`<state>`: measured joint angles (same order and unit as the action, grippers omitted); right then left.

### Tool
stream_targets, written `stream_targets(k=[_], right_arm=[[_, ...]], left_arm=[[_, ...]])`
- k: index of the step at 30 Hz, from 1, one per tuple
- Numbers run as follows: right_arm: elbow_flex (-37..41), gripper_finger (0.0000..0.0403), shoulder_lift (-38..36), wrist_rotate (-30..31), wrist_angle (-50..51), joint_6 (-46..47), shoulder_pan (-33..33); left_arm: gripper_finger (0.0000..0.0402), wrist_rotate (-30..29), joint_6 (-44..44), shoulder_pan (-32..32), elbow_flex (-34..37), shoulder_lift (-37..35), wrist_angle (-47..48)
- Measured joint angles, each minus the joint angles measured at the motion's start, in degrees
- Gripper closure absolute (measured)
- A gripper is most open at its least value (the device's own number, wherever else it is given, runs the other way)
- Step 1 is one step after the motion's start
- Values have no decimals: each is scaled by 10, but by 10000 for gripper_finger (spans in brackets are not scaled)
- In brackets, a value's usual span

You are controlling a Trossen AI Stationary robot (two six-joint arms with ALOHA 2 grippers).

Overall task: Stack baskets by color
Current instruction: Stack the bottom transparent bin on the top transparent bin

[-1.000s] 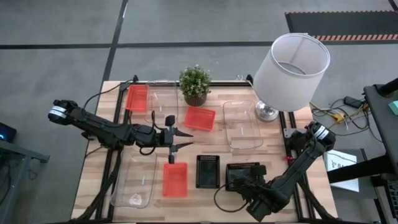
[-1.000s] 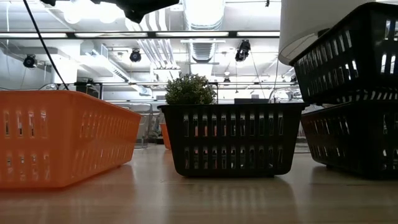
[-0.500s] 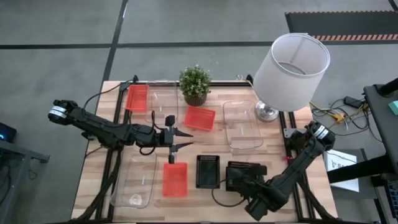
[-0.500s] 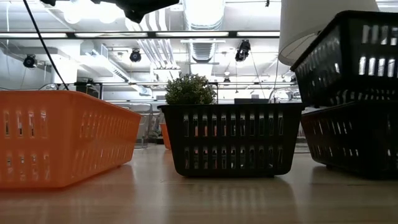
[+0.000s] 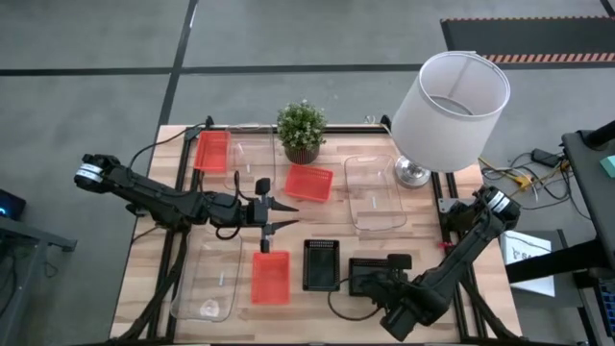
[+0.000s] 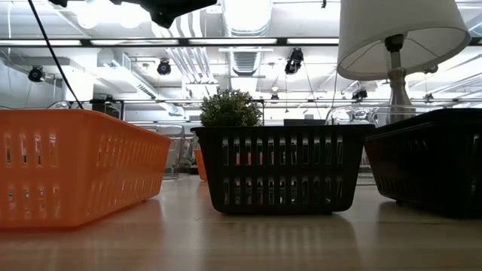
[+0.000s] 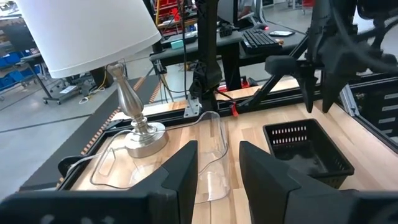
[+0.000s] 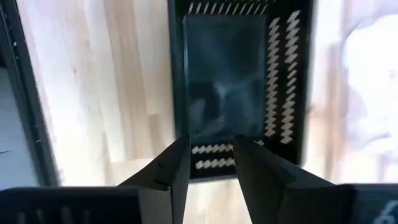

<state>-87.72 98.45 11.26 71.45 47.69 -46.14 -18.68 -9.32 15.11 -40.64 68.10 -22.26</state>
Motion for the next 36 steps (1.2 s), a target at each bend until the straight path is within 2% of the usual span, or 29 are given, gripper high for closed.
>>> stream_targets(k=[4,9,16,20,25,31,36], right_arm=[[1,290,-20,92,-6,-73,-5],[30,327,-61,186,-61,-176,-5],[157,388,-154,298,-253,-380,-3],[259,393,-220,348,-410,-511,0],[379,394,-308,352,-622,-628,18],[487,394,-405,345,-735,-691,17],[559,394,-477,282,-862,-790,33]], left_arm=[[299,0,15,0,0,1,1],[299,0,40,0,0,1,2],[299,0,46,0,0,1,2],[299,-20,46,0,0,1,-3],[299,-31,47,0,0,1,-28],[299,-32,54,0,0,2,-43],[299,-33,61,-1,0,22,-101]])
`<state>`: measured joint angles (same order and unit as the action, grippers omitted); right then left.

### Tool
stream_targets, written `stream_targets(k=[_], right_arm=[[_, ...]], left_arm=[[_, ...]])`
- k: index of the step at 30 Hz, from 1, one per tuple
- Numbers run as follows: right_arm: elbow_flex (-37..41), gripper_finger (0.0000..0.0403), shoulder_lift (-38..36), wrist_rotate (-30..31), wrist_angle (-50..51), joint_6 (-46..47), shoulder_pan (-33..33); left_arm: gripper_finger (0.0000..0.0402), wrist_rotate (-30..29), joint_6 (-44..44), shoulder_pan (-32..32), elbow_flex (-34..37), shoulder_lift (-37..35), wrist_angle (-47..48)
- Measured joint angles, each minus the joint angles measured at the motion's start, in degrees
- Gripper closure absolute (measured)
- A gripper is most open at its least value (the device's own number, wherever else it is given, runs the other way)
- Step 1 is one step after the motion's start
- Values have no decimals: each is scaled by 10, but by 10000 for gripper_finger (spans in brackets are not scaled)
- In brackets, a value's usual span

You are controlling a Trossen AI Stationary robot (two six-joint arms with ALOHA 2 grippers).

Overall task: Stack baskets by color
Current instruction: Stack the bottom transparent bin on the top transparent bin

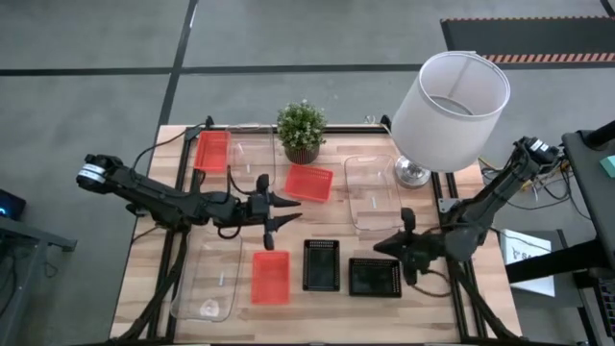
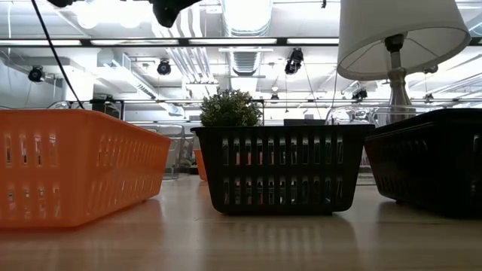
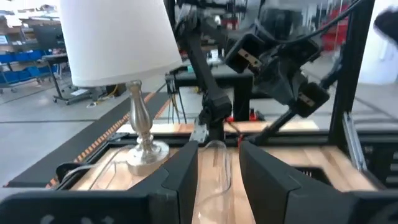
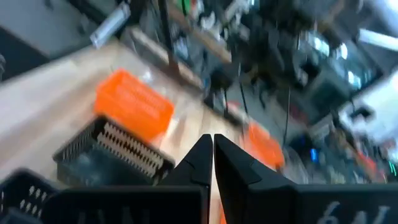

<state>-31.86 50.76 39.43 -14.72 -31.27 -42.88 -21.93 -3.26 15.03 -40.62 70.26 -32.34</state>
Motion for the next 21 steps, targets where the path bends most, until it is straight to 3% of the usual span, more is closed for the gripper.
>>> stream_targets(k=[5,10,14,21], right_arm=[[58,394,-56,-96,-144,-140,39],[67,394,-106,-109,-177,-208,63],[68,394,-137,-110,-171,-244,64],[68,394,-165,-109,-170,-318,64]], left_arm=[[299,19,32,8,-16,47,-43],[299,20,116,32,-56,78,-16],[299,19,250,53,-108,90,126],[299,22,532,98,-252,141,488]])
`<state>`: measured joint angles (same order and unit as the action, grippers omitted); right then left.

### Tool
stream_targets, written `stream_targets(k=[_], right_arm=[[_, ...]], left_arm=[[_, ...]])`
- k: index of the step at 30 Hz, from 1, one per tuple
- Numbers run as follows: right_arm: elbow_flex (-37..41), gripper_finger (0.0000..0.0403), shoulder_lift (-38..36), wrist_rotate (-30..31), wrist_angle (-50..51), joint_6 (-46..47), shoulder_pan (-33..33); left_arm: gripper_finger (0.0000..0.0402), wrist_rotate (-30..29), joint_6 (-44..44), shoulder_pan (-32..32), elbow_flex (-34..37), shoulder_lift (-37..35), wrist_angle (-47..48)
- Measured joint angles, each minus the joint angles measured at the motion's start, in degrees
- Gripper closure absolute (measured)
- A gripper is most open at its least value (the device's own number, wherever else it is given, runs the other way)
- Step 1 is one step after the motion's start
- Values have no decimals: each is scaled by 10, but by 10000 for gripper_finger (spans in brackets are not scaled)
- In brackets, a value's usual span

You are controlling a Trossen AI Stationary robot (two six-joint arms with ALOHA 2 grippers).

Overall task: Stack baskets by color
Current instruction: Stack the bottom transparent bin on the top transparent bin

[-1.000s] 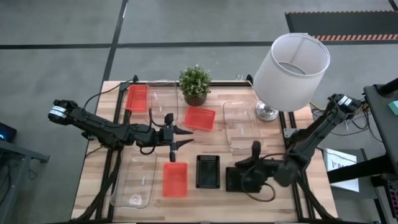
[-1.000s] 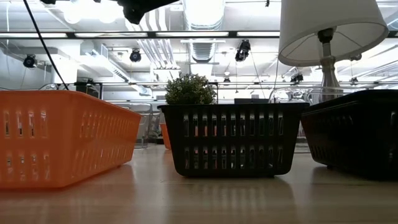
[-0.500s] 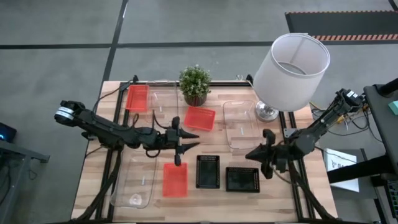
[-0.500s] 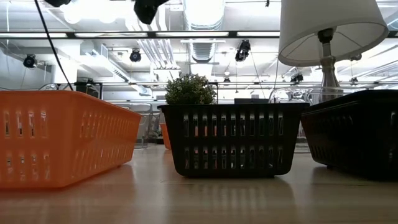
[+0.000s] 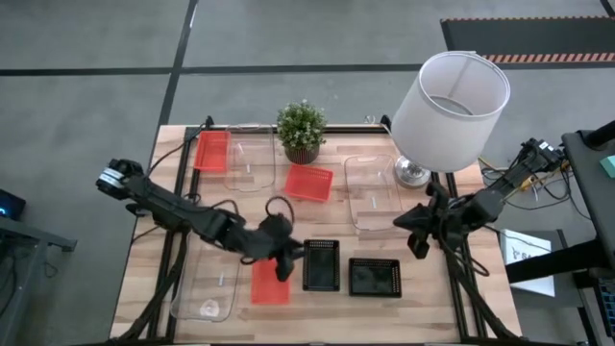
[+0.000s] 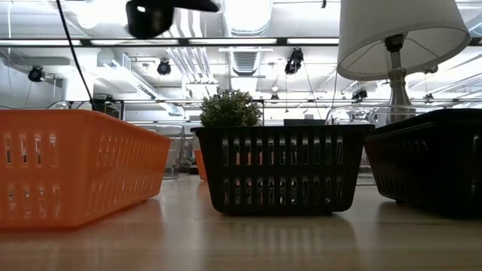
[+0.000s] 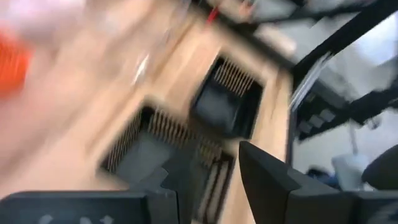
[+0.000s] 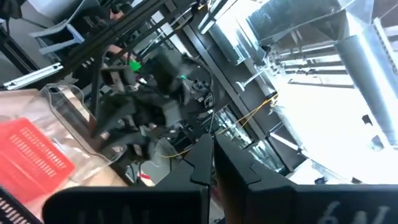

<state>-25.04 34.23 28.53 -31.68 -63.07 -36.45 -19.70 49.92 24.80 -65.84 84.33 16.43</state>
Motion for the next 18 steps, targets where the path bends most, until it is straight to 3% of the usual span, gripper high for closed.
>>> stream_targets(k=[5,10,13,18], right_arm=[[1,394,-5,0,3,-19,0],[1,394,-5,0,3,-37,0],[1,394,-5,0,3,-43,0],[1,394,-5,1,3,-53,3]], left_arm=[[299,90,135,25,-145,62,202],[299,134,259,44,-255,103,341],[299,145,361,58,-281,108,423],[299,227,548,87,-270,108,525]])
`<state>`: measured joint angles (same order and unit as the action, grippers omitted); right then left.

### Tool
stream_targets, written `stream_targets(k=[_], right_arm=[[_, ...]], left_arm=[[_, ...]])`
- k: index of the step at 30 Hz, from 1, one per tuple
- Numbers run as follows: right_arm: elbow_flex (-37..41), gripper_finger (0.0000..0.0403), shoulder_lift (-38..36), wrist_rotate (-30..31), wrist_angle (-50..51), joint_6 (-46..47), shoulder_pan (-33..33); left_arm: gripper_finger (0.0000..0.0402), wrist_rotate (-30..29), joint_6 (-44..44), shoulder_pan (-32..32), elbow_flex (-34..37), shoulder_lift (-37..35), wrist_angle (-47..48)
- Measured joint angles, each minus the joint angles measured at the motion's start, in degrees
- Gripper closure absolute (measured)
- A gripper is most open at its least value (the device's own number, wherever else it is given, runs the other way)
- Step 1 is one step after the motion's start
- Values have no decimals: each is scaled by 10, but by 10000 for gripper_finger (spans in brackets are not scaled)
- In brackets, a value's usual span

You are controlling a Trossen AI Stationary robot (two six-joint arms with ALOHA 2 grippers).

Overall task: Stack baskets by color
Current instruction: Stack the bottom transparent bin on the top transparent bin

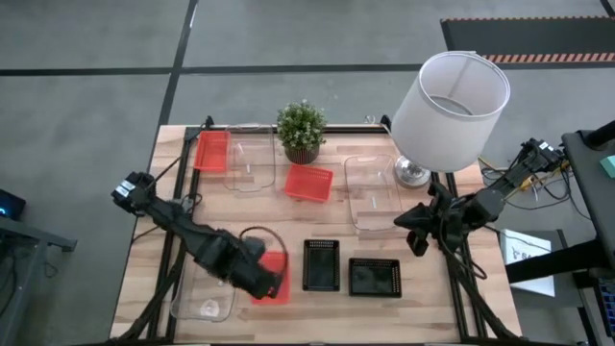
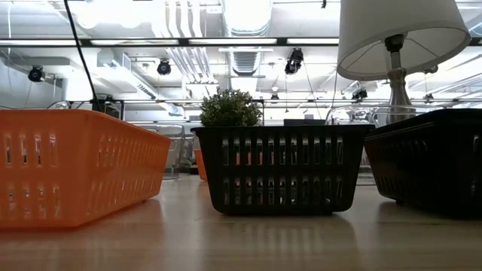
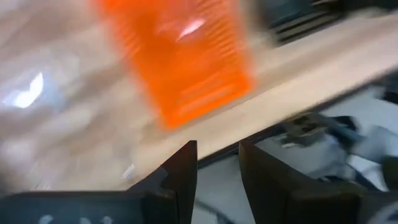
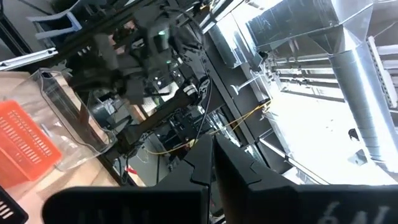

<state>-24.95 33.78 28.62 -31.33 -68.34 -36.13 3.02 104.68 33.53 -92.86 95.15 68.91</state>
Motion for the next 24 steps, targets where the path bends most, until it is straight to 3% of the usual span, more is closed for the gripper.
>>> stream_targets(k=[7,17,24], right_arm=[[0,394,0,0,3,5,25],[0,394,0,5,10,26,36],[0,394,0,36,10,27,36]], left_arm=[[299,20,76,25,26,-1,11],[294,23,64,33,64,-3,10],[222,23,58,33,104,-4,5]])
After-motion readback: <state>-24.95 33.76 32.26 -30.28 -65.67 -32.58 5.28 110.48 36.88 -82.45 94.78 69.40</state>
